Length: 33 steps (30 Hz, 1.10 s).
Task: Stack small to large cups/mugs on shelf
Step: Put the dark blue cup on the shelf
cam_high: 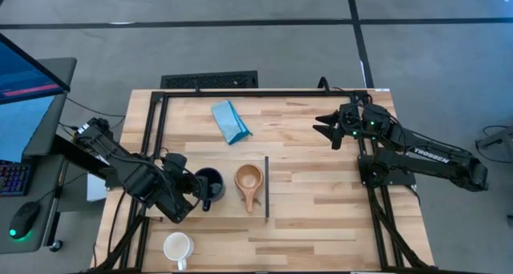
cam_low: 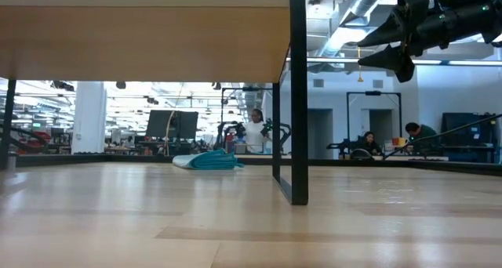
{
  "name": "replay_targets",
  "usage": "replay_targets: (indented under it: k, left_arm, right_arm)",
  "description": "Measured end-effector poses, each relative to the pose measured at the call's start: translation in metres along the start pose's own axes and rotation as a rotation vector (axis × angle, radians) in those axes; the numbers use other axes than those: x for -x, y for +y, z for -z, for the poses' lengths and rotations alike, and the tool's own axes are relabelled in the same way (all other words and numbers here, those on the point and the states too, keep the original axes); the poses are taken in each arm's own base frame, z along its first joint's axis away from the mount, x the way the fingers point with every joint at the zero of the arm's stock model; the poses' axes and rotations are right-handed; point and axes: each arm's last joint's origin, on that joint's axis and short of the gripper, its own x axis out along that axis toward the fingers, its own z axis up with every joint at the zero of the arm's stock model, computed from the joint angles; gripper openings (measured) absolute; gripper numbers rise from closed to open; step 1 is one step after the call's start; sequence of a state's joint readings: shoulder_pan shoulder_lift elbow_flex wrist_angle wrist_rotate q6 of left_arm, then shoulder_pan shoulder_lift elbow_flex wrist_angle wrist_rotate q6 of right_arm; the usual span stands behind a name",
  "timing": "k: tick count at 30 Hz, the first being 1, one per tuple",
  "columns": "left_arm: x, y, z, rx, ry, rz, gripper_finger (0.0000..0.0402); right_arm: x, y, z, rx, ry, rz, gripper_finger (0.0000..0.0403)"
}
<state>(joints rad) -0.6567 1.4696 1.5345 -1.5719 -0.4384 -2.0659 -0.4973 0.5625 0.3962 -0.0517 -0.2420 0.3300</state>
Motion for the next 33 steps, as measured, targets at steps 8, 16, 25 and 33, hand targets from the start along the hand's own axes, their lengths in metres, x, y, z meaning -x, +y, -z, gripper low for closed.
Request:
replay_targets:
  k: [8, 16, 25, 33]
  left_arm:
    - [0.003, 0.003, -0.002, 0.001, 0.025, 0.003, 0.0002]
    - [0.003, 0.003, -0.003, -0.012, 0.024, 0.005, 0.0002]
    - [-0.001, -0.001, -0.011, -0.019, 0.013, -0.008, 0.0008]
    - [-0.003, -0.002, -0.015, -0.02, 0.005, -0.016, 0.0008]
  right_arm:
    - [0.0, 0.0, 0.0, 0.0, 0.0, 0.0, 0.0249]
    - [0.0, 0.0, 0.0, 0.0, 0.0, 0.0, 0.0249]
    - [0.0, 0.0, 0.0, 0.001, 0.0, 0.0, 0.0249]
    - [0.0, 0.0, 0.0, 0.001, 0.0, 0.0, 0.0249]
